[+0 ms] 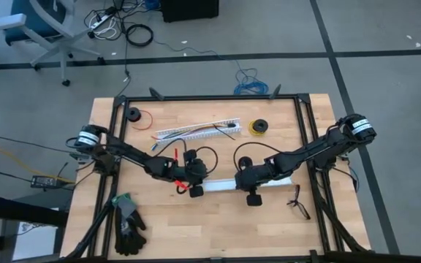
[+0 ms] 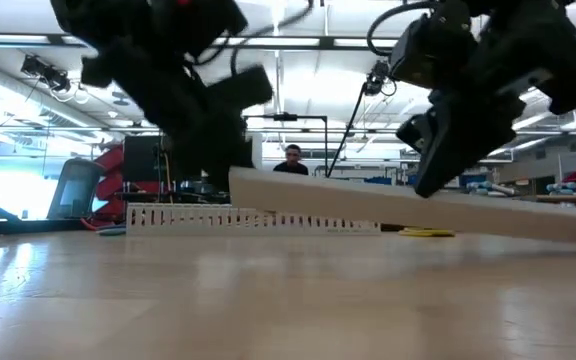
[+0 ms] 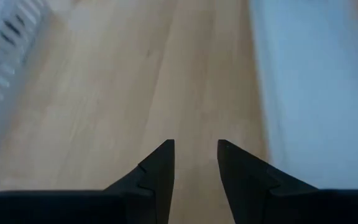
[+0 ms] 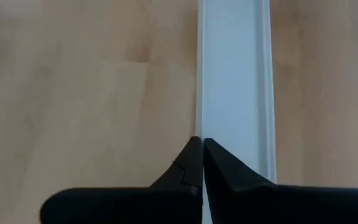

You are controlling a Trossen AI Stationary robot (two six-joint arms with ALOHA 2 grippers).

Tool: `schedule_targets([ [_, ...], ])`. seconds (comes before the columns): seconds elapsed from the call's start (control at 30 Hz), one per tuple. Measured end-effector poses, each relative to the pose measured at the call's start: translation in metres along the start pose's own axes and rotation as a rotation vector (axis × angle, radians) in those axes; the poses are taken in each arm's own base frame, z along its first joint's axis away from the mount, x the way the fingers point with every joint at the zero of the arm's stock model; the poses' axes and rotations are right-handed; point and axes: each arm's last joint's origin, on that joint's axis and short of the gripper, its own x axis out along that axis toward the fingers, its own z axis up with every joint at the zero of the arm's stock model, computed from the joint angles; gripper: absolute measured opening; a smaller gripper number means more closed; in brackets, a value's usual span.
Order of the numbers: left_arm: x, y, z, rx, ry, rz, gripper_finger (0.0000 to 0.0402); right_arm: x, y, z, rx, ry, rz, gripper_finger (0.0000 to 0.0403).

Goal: Ziptie cables
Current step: Close the white cable duct

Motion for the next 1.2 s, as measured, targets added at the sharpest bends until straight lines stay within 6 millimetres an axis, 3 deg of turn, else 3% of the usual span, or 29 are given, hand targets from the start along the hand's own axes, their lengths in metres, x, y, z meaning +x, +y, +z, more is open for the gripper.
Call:
schedule_targets([
  [0.27,0.032,-0.011,-0.021,-0.049,0.06,-0.148,0.0131,-0.002,-0.023,0.003,0.049,0.066,-0.053,0.0],
  [0.83,0.031,-0.019,-0.013,-0.063,-0.007,-0.223,0.0131,-0.008,-0.088,0.021,0.132,-0.11,-0.211,0.0],
  [1.0,0.031,-0.019,-0.013,-0.063,-0.006,-0.217,0.0131,-0.01,-0.086,0.013,0.118,-0.015,-0.184,0.0],
  [1.2,0.031,-0.019,-0.014,-0.064,-0.007,-0.213,0.0131,-0.005,-0.059,0.001,-0.031,0.114,-0.03,0.0],
])
